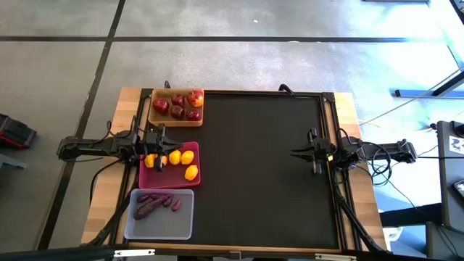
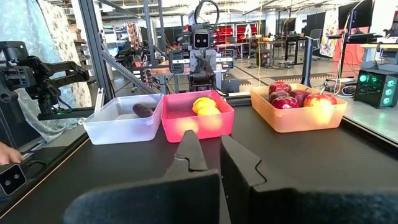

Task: Sort produce into baskets
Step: Return to Home Position

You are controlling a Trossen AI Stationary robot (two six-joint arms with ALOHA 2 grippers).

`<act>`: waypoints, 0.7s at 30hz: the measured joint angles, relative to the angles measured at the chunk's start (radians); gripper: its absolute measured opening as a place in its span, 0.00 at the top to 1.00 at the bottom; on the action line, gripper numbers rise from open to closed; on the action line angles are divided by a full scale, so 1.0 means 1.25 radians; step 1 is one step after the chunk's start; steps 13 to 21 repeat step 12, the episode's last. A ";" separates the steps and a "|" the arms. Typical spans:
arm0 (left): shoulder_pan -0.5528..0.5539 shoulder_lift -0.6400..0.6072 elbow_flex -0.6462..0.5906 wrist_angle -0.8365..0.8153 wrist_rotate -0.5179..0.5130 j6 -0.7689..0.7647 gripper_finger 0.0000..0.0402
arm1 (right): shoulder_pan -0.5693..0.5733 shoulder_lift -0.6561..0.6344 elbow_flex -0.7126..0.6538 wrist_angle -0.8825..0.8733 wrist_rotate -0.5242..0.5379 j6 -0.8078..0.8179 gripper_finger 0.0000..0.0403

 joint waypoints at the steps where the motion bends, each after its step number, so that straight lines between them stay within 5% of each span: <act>1: 0.000 0.000 0.000 0.000 0.000 0.002 0.99 | 0.000 0.000 0.000 0.000 0.000 0.000 0.99; 21: 0.000 0.000 0.000 0.000 0.000 0.001 0.99 | 0.000 0.000 0.000 0.001 0.000 0.000 0.99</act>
